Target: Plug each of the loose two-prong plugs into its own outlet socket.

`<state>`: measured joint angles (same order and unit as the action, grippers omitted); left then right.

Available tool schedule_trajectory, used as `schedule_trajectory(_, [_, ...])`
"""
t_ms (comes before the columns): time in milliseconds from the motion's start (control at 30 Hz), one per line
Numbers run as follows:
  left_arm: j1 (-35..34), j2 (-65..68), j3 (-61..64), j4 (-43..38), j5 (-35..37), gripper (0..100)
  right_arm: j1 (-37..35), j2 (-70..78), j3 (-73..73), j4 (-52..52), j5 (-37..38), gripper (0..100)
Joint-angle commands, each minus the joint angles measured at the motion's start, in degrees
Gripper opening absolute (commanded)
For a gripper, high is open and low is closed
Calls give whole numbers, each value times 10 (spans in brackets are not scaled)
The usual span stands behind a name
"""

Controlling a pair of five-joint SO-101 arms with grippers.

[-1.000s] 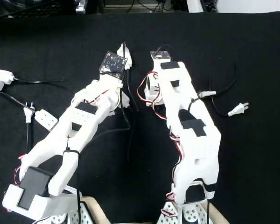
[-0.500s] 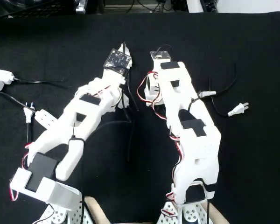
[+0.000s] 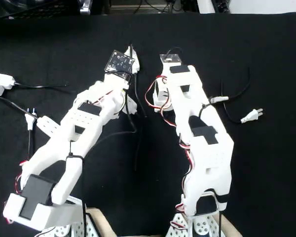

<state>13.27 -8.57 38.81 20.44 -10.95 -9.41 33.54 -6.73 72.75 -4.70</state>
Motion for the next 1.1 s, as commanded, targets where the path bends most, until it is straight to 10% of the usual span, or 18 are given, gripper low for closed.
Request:
schedule_trajectory(0, [-4,-28,0,1,-12,30,11,-2,-20,-13,-10,31])
schedule_trajectory(1067, [19,14,7,-3,-24,30,11,-2,-17,-13,-11,31])
